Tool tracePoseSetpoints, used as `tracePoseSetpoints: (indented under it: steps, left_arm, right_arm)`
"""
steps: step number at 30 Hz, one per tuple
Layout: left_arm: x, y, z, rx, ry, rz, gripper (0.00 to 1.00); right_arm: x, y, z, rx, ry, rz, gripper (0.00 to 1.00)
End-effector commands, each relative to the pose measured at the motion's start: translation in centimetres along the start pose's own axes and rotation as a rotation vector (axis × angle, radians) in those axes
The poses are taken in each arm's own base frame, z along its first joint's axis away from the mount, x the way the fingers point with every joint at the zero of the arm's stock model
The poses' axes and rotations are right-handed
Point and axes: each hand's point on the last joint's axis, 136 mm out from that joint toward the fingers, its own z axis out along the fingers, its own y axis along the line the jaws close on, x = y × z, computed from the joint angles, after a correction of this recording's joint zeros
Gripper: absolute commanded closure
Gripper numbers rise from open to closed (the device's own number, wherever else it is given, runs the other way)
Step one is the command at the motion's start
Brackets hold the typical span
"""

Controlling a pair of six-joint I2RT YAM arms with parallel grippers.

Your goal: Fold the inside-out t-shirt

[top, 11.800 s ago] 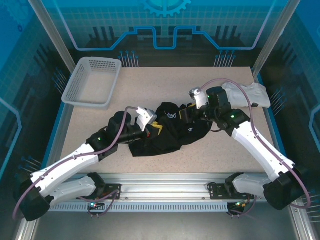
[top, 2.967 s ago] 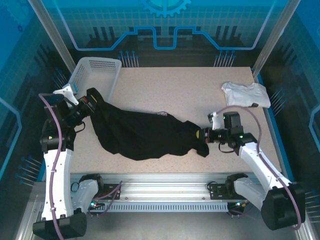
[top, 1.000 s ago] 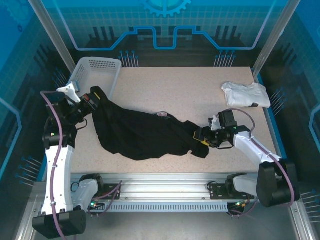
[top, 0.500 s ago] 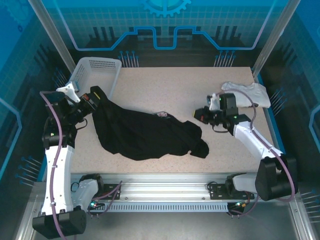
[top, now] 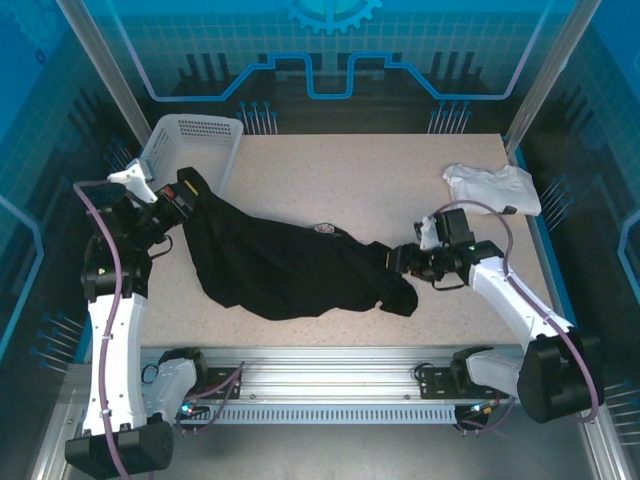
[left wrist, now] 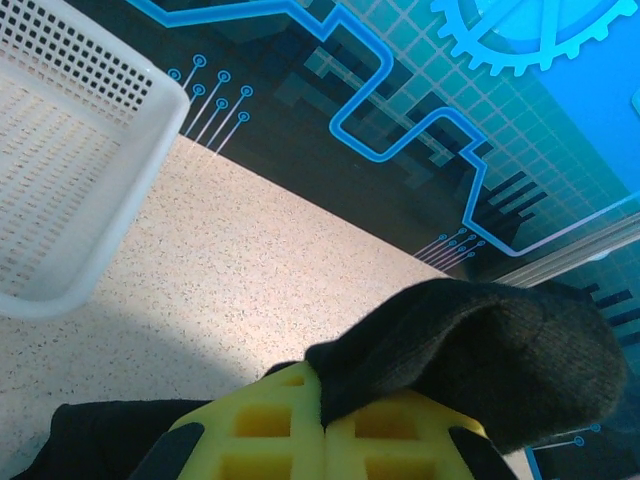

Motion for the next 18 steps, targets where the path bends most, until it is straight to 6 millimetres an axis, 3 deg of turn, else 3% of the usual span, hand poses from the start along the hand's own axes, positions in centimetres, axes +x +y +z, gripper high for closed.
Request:
tracePoseSetpoints:
  steps: [1,6,9,12,15,18]
  left_arm:
    - [-0.4,-0.2,0.2,0.03,-0.014,-0.013,1.0]
    - [-0.2,-0.1,0.2,0.028,-0.01,-0.011,1.0]
    - [-0.2,-0.1,0.2,0.027,-0.01,-0.01,1.0]
    - [-0.2,-0.1,0.2,0.027,-0.012,-0.009,1.0]
    - [-0.4,-0.2,0.3,0.03,-0.018,-0.014,1.0]
    - [-0.9,-0.6,0.2,0.04,-0.028,-0.022,1.0]
  right_arm:
    - [1.6,-0.4,1.2,-0.016,0.057,0.044,0.43]
    - [1.9,-0.5,3.0,-0.058,0.081,0.082,0.5]
    - [1.4,-0.2,3.3,-0.08,0.067,0.087,0.65]
    - [-0.1,0.5,2.5,-0.091,0.008,0.057,0.87]
    - [-3.1,2.8,1.1,-0.151,-0.105,-0.021,0.99]
    - [-6.9,7.7,-1.5,-0.288,-0.209,-0.105,1.0]
